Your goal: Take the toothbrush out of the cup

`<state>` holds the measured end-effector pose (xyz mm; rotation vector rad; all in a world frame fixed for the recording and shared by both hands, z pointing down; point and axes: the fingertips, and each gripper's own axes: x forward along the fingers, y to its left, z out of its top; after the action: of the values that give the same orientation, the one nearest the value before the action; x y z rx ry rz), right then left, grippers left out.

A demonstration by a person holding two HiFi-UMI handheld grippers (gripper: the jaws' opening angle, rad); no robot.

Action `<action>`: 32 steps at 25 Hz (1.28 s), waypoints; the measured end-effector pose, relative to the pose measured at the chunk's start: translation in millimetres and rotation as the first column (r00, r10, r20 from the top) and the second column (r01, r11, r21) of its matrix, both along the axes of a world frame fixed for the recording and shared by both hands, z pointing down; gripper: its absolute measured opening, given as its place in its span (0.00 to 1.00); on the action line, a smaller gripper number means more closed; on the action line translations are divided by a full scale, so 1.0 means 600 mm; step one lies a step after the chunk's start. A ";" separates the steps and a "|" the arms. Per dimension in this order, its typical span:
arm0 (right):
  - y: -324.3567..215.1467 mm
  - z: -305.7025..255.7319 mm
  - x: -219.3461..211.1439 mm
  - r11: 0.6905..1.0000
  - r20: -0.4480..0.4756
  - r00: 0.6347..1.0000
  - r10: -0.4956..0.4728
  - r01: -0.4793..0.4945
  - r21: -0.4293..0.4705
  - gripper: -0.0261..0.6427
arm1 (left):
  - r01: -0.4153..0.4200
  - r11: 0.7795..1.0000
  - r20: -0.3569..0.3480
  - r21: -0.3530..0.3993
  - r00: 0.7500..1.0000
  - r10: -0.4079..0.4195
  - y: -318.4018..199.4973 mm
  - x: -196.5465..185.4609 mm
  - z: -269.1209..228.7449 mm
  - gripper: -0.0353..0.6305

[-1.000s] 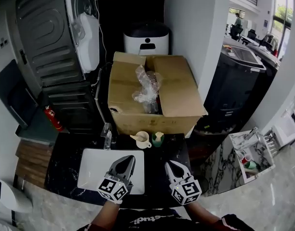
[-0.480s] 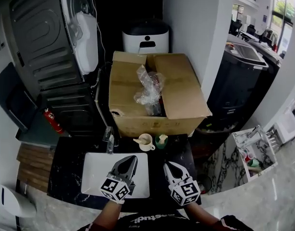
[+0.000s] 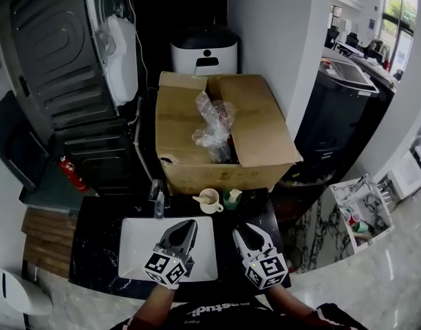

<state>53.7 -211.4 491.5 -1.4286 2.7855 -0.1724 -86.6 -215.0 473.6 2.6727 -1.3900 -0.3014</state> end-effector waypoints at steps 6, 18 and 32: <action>-0.010 0.015 -0.009 1.000 -0.008 1.000 0.010 -0.010 -0.022 0.35 | 0.008 1.000 -0.009 -0.010 1.000 -0.008 0.002 -0.012 0.003 0.07; -0.075 0.059 -0.007 0.996 -0.044 0.997 0.068 -0.070 -0.058 0.36 | 0.019 1.000 0.001 -0.004 1.000 -0.019 -0.009 -0.037 0.006 0.08; -0.236 0.131 0.008 0.981 -0.073 0.989 0.129 -0.138 -0.139 0.36 | 0.064 0.998 0.027 -0.023 0.998 -0.064 -0.009 -0.064 0.010 0.08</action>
<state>58.8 -353.2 570.3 -1.6764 2.7643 -0.3386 -125.2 -220.4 479.9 2.6260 -1.4796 -0.2547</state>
